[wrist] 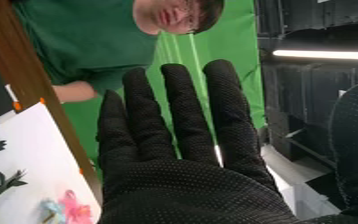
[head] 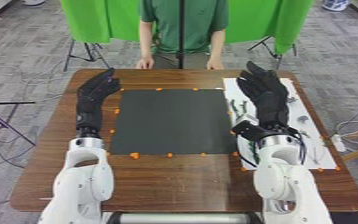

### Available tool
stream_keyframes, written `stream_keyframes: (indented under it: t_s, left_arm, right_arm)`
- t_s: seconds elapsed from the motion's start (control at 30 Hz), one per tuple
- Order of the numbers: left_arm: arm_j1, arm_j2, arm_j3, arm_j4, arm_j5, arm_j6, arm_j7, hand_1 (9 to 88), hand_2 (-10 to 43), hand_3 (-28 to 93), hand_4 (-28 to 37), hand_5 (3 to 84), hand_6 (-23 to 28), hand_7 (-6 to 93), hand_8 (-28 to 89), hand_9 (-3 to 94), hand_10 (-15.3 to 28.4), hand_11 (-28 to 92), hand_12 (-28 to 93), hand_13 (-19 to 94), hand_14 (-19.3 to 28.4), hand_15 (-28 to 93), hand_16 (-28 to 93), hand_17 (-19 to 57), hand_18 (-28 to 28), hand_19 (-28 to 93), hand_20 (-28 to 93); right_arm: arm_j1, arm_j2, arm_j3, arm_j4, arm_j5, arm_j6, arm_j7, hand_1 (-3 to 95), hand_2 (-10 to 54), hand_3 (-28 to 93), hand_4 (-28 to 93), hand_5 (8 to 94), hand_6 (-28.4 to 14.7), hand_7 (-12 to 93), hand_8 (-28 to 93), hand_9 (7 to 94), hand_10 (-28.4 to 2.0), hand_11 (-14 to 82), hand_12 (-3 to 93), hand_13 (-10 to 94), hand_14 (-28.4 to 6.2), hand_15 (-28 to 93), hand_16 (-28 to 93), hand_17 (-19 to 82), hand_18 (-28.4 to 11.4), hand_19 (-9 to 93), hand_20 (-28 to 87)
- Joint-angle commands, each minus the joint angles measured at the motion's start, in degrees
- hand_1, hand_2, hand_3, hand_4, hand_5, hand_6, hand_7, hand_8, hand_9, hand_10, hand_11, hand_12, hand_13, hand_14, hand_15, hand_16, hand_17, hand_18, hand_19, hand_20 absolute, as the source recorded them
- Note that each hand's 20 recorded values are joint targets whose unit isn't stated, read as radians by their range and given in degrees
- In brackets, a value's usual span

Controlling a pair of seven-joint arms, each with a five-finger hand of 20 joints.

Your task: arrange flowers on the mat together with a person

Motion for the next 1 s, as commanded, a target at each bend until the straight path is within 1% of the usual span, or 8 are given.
stream_keyframes:
  t_s: [0.03, 0.27, 0.47, 0.53, 0.67, 0.83, 0.93, 1.0]
  left_arm:
    - [0.0, 0.30, -0.91, -0.07, -0.31, 2.05, -1.47, 34.1, -4.2, 61, -12.0, 47.4, 6.5, 14.8, -7, 48.6, 15.3, 24, 13, 39, 20.5, 30, -2, 4.1, 17.3, 30, 21]
    - [0.2, 0.59, -1.99, -0.64, 0.28, 0.33, -3.32, 34.3, -4.3, 60, -11.5, 46.9, 6.4, 14.9, -7, 48.2, 15.2, 24, 13, 39, 20.4, 30, -3, 3.8, 17.4, 31, 21]
    - [2.2, 0.09, -5.48, -2.94, 4.20, -7.77, -9.01, 34.1, -4.2, 60, -11.5, 45.1, 6.6, 13.5, -6, 45.2, 15.1, 22, 13, 36, 20.4, 28, -2, 1.6, 16.2, 28, 20]
    - [2.6, -0.09, -6.36, -3.68, 6.06, -9.08, -10.76, 33.9, -4.3, 60, -11.4, 44.7, 6.6, 13.3, -6, 44.3, 15.1, 22, 13, 35, 20.5, 27, -2, 1.0, 16.0, 27, 19]
    - [3.4, -0.55, -8.66, -4.53, 8.82, -14.01, -12.75, 34.0, -4.5, 60, -11.4, 43.8, 6.7, 12.4, -6, 42.9, 14.9, 20, 13, 33, 20.6, 26, -2, 0.1, 15.9, 25, 19]
    - [3.5, -0.66, -8.43, -4.30, 8.69, -13.50, -11.19, 34.5, -4.5, 60, -11.4, 43.6, 6.8, 11.9, -6, 42.6, 14.8, 20, 13, 33, 20.8, 25, -1, -0.1, 15.8, 24, 19]
    - [3.0, -0.29, -7.05, -3.28, 8.13, -11.35, -8.23, 34.5, -4.5, 60, -11.2, 43.7, 6.8, 12.0, -6, 42.7, 14.8, 20, 14, 33, 20.7, 25, -1, -0.1, 15.7, 24, 19]
    - [2.5, 0.02, -5.75, -1.93, 7.35, -9.34, -4.69, 34.5, -4.7, 60, -11.1, 44.0, 6.6, 12.3, -6, 43.3, 14.6, 20, 14, 33, 20.5, 25, 0, -0.1, 15.7, 24, 19]
  right_arm:
    - [-0.9, -0.3, 0.2, -1.1, -0.9, 0.3, -1.1, 11.4, 2.4, 70, -15, 47.1, -2.6, 12, -7, 47.2, -15.5, 5.9, 15.8, 36, -17.8, 10, 22, 16, -16.8, 7, 23]
    - [-1.4, -0.4, 0.3, -1.4, -1.2, -0.2, -1.2, 11.9, 1.8, 70, -15, 47.1, -2.6, 12, -7, 47.2, -15.5, 5.9, 15.9, 36, -17.9, 10, 22, 16, -16.7, 6, 23]
    - [-2.0, -0.2, 0.7, -1.8, -1.3, 0.1, -0.7, 12.0, 1.6, 70, -15, 47.1, -2.6, 12, -7, 47.2, -15.4, 5.9, 16.0, 36, -17.9, 10, 22, 16, -16.7, 6, 23]
    - [-1.9, 0.0, 0.3, -2.0, -1.1, 0.6, -0.5, 12.0, 1.5, 70, -15, 47.1, -2.6, 12, -7, 47.2, -15.4, 5.9, 16.0, 36, -17.9, 10, 22, 16, -16.7, 6, 23]
    - [-2.6, 0.0, 0.5, -2.2, -1.7, 0.0, -0.1, 12.0, 1.5, 70, -15, 47.1, -2.6, 12, -7, 47.0, -15.3, 5.9, 16.0, 36, -17.8, 10, 22, 16, -16.7, 6, 23]
    - [-2.9, 0.0, 0.2, -2.0, -1.7, 0.4, 0.3, 12.1, 1.6, 70, -15, 47.1, -2.6, 12, -7, 46.9, -15.5, 5.8, 16.0, 36, -17.9, 10, 22, 16, -16.7, 6, 23]
    - [-2.3, 0.3, -0.1, -1.7, -1.5, 0.2, -0.2, 12.1, 1.6, 70, -15, 47.1, -2.6, 12, -7, 47.0, -15.5, 5.8, 16.0, 36, -17.8, 10, 22, 16, -16.7, 6, 23]
    - [-2.0, 0.4, -0.1, -1.3, -1.3, -0.5, -0.7, 12.1, 1.4, 70, -15, 47.1, -2.6, 12, -7, 47.0, -15.5, 5.8, 16.0, 36, -17.5, 10, 22, 16, -16.5, 6, 23]
